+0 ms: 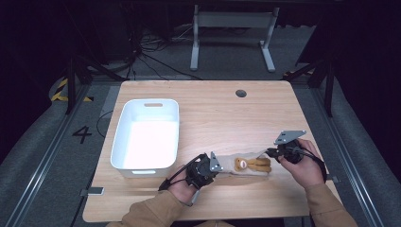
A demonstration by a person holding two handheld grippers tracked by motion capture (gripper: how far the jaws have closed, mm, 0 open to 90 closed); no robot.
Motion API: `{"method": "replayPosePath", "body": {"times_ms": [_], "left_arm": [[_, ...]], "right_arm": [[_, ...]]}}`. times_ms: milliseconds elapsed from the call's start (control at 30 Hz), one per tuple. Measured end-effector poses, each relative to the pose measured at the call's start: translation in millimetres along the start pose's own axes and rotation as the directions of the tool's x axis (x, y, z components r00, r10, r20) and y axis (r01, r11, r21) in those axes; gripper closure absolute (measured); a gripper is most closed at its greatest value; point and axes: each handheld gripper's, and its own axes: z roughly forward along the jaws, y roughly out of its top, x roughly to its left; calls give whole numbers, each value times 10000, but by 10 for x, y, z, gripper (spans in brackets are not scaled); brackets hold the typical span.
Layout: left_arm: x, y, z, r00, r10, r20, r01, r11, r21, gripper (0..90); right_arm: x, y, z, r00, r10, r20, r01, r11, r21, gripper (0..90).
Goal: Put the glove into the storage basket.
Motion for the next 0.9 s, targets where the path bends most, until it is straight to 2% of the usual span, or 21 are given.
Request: {"method": "replayPosePath", "body": {"times_ms": [300,433,533,567,667,767,833,900], "left_arm": [[-36,-24,-41,9993,133,-339,-134,9999,-11,865],[-57,-26,-25,9996,206,-181,-204,9997,115,864],[-61,-33,27,9998,158,89,-162,9988,470,856],[-55,-40,46,9996,211,160,-218,9987,456,852],[-33,-45,43,9989,27,460,-52,9985,549,830],[2,-59,22,9952,-250,944,209,9988,438,695],[11,-74,0,9903,-406,1327,359,9986,380,629],[13,-77,-33,9876,-516,1480,479,9984,288,599]], "right_arm": [[-21,41,49,9999,110,38,-108,9994,-343,860],[-28,36,130,9997,261,-44,-261,9995,-203,858],[-34,7,183,9993,347,-146,-348,9994,-67,850],[-36,-3,198,9990,399,-214,-399,9992,13,842],[-41,-31,224,9990,365,-267,-358,9990,263,776],[-52,-69,201,9990,382,-226,-375,9989,298,716],[-65,-105,171,9987,482,-181,-479,9986,214,716],[-77,-137,138,9987,512,-71,-511,9985,179,724]]}}
